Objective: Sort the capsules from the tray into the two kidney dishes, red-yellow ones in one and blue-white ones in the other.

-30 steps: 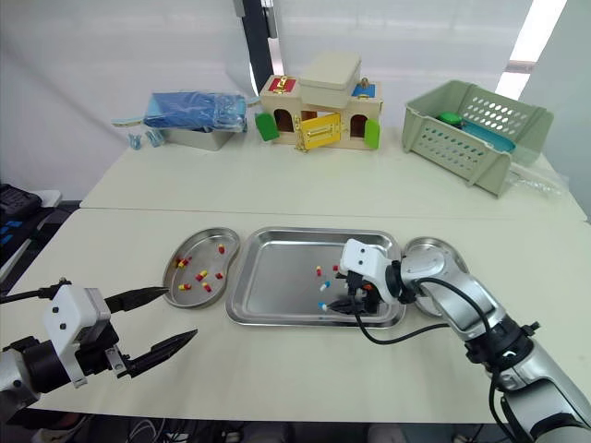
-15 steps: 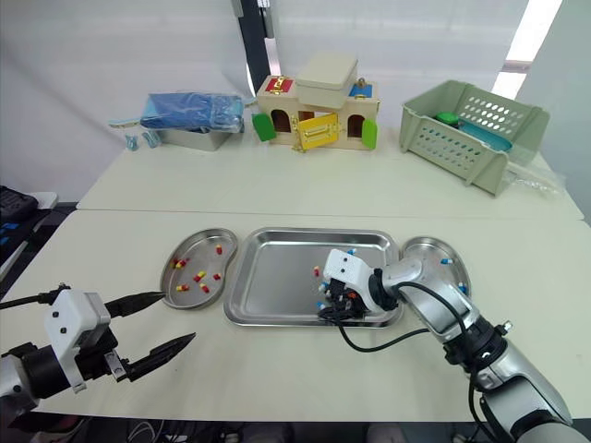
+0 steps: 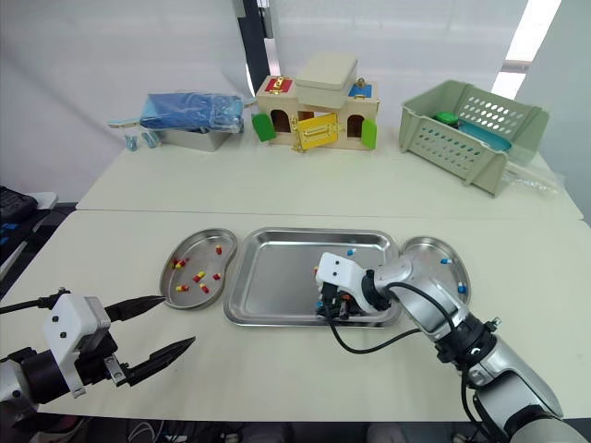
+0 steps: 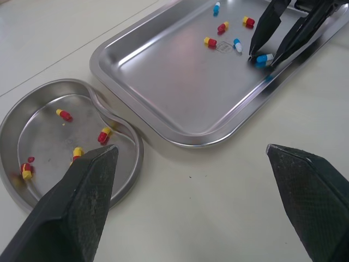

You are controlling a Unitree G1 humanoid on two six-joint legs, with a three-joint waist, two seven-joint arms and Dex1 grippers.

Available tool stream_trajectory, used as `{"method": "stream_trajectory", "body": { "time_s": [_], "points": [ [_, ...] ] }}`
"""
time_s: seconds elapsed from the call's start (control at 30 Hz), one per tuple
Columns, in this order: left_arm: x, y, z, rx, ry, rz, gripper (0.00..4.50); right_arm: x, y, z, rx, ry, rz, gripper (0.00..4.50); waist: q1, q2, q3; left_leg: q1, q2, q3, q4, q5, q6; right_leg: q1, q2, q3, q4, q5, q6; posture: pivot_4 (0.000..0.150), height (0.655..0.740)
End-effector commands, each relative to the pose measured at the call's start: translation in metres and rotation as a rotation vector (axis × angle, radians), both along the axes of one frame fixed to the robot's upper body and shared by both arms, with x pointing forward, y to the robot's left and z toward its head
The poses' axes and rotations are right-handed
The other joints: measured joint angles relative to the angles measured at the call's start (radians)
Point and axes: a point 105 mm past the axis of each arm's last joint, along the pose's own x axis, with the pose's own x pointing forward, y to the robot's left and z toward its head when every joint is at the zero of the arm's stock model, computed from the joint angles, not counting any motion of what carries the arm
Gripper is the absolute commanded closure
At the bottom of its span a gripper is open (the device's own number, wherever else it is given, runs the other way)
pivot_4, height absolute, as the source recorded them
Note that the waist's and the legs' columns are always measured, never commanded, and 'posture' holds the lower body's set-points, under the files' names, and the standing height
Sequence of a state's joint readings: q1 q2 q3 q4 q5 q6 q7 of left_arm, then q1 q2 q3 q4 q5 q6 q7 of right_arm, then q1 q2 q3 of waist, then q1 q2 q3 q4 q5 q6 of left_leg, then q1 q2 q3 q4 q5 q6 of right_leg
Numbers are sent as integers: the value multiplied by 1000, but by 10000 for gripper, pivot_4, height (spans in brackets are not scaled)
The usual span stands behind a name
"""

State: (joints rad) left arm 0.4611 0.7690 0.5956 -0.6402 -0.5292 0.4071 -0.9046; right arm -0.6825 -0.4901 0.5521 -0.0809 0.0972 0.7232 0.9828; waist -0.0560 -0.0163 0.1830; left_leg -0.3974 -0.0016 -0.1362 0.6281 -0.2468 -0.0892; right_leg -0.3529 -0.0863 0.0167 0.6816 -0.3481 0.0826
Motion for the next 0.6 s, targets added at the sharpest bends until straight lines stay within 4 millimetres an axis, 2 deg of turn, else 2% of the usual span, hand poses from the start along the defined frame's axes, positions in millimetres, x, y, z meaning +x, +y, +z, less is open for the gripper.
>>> {"method": "stream_trajectory", "body": {
  "time_s": [0.03, 0.23, 0.4, 0.5, 0.6],
  "points": [
    [-1, -1, 10, 17, -52, 0, 0, 1, 1, 2, -18, -27, 27, 31009, 0, 0, 0, 0, 0, 0, 0, 0, 0, 0, 0, 0, 0, 0, 0, 1500, 7400],
    [0, 1, 12, 17, -57, 4, 0, 0, -2, -1, -40, -44, 45, 44883, 0, 0, 0, 0, 0, 0, 0, 0, 0, 0, 0, 0, 0, 0, 0, 1500, 7400],
    [2, 1, 13, 18, -60, 2, 0, -1, 3, 8, -8, -62, 54, 44883, 0, 0, 0, 0, 0, 0, 0, 0, 0, 0, 0, 0, 0, 0, 0, 1500, 7400],
    [3, 1, 13, 16, -61, 0, 0, 2, 5, 28, 54, -87, 43, 44883, 0, 0, 0, 0, 0, 0, 0, 0, 0, 0, 0, 0, 0, 0, 0, 1500, 7400],
    [3, 1, 13, 16, -60, -4, 0, 12, -8, 54, 108, -130, -16, 44883, 0, 0, 0, 0, 0, 0, 0, 0, 0, 0, 0, 0, 0, 0, 0, 1500, 7400]
  ]
}}
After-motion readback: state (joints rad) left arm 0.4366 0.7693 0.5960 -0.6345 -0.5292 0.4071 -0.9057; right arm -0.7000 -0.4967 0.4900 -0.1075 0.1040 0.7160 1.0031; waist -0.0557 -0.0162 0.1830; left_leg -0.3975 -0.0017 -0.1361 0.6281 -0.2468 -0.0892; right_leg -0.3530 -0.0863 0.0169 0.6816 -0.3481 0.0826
